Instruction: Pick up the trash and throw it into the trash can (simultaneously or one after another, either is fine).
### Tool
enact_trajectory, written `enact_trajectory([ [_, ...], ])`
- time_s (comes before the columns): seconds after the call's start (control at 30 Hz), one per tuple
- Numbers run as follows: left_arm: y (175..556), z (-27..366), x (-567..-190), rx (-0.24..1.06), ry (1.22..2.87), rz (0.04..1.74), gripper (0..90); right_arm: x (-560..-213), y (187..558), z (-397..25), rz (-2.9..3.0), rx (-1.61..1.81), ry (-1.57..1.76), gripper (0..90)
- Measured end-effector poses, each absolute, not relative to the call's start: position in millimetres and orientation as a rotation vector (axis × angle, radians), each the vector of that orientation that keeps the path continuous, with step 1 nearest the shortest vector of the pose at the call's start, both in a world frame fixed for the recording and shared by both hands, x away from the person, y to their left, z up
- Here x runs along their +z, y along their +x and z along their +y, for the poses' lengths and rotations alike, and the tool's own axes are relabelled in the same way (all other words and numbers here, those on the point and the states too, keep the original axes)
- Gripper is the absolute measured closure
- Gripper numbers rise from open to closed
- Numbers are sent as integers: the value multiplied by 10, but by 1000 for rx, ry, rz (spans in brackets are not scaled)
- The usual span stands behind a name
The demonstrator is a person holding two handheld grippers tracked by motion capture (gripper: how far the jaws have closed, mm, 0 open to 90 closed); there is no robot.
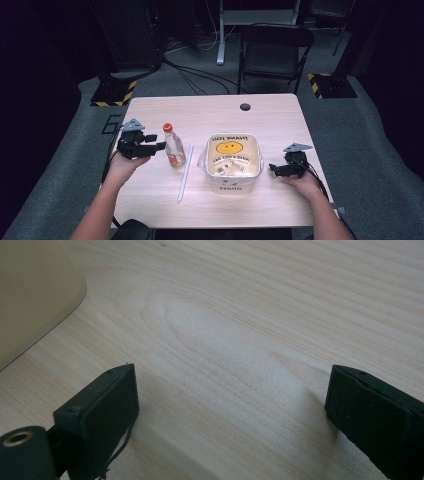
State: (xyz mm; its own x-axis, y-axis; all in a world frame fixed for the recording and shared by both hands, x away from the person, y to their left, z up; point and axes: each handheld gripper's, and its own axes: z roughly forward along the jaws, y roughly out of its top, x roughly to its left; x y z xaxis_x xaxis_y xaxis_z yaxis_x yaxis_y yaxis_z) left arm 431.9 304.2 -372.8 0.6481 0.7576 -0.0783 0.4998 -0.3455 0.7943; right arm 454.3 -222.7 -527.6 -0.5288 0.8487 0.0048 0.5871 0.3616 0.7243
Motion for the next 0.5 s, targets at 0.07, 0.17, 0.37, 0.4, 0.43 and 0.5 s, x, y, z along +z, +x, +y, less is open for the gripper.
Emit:
enact_trajectory([
  [0.07, 4322, 3033, -3698, 386, 2022, 978, 462, -5276, 4543, -2227, 2258, 972, 1257, 62],
  [0.17, 4336, 3021, -3664, 387, 2016, 977, 464, -5276, 4543, -2227, 2258, 972, 1257, 62],
  [0.37, 4363, 2993, -3594, 391, 2018, 962, 465, -5276, 4543, -2227, 2258, 972, 1257, 62],
  [0.4, 4367, 2989, -3579, 388, 2022, 961, 464, -5276, 4543, -2227, 2258, 972, 1256, 62],
  [0.43, 4372, 2986, -3566, 387, 2026, 958, 463, -5276, 4543, -2227, 2258, 972, 1256, 62],
  [0.5, 4382, 2972, -3544, 390, 2023, 956, 462, -5276, 4543, -2227, 2258, 972, 1257, 62],
])
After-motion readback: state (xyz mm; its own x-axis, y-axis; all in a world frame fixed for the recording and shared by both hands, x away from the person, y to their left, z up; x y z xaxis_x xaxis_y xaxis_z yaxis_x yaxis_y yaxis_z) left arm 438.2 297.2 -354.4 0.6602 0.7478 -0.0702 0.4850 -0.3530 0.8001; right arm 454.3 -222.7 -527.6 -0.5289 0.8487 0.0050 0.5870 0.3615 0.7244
